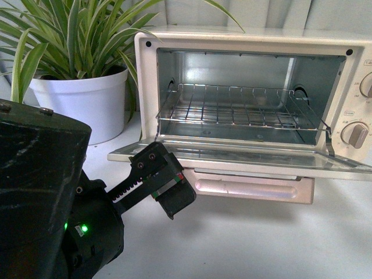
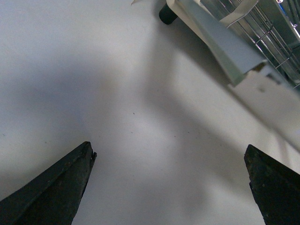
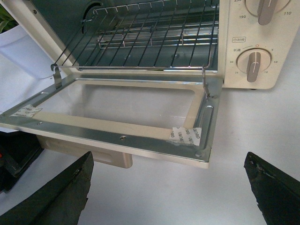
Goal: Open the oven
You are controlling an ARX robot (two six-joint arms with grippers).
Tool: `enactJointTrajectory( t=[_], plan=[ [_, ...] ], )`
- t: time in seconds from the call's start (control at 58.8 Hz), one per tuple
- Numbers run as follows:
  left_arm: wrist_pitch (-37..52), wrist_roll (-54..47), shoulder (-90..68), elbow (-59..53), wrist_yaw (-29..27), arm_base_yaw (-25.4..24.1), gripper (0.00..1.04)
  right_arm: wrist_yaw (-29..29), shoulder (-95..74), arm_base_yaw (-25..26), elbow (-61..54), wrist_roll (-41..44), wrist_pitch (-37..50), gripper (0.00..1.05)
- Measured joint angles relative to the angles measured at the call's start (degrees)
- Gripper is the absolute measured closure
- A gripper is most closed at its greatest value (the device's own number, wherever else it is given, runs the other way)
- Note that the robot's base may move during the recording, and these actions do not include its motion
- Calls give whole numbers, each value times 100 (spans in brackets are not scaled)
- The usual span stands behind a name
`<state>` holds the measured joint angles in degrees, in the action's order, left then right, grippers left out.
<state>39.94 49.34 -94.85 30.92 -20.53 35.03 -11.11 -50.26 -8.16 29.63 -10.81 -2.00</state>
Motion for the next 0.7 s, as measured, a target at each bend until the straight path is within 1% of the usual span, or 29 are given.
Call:
enactJointTrajectory(
  t=[0.255,0.425,0.612,0.698],
  plan=[
    [48,-1810,0,-20,-573,81,7,-46,109,46,-245,140,0,9],
    [59,-3016,-24,-109,-680,138,7,-57,109,57,-328,164,0,9],
    [-61,-3604,-42,-201,-590,153,7,-52,109,39,-367,164,31,9],
    [-188,-3683,-48,-208,-535,153,7,-52,109,35,-372,164,33,9]
  ],
)
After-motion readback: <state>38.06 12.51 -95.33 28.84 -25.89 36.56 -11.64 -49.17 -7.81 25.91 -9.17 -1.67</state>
